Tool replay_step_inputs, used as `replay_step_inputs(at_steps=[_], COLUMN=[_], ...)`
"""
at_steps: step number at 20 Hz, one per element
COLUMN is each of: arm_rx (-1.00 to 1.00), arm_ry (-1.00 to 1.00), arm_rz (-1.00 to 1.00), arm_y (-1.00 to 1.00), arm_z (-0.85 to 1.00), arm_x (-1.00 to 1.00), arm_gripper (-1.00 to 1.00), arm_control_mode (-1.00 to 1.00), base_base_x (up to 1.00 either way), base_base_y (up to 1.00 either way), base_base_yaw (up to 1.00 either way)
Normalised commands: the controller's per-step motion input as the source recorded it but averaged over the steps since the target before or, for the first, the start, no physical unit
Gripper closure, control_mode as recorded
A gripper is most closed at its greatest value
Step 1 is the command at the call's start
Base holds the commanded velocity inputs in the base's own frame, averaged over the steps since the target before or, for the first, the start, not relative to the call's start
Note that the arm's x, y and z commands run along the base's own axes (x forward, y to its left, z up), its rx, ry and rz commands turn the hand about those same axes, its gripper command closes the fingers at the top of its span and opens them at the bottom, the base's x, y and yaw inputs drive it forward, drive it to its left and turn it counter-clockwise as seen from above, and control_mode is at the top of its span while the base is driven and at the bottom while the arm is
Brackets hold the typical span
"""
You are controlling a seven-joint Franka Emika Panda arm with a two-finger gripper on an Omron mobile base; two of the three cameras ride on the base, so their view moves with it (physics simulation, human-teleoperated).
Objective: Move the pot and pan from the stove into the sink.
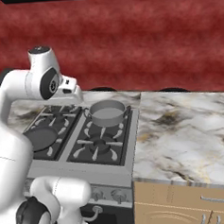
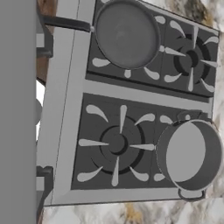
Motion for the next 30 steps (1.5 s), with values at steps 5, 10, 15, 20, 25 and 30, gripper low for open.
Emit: replay_step_inputs(at_steps=[5,10,15,20,25,30], arm_rx=[0.0,0.01,0.01,0.02,0.02,0.02], arm_ry=[-0.06,-0.04,0.0,0.0,0.0,0.0], arm_rz=[0.06,0.06,0.05,0.03,0.02,0.02], arm_y=[0.19,0.37,0.48,0.48,0.43,0.32], arm_z=[0.0,-0.02,-0.07,-0.1,-0.14,-0.16], arm_x=[-0.53,-0.39,-0.16,-0.01,0.0,0.0], arm_gripper=[-1.0,-1.0,-1.0,-1.0,-1.0,-1.0], arm_control_mode=[-1.0,-1.0,-1.0,-1.0,-1.0,-1.0], base_base_x=[0.0,0.0,0.0,0.0,0.0,0.0], base_base_y=[0.0,0.0,0.0,0.0,0.0,0.0], base_base_yaw=[0.0,0.0,0.0,0.0,0.0,0.0])
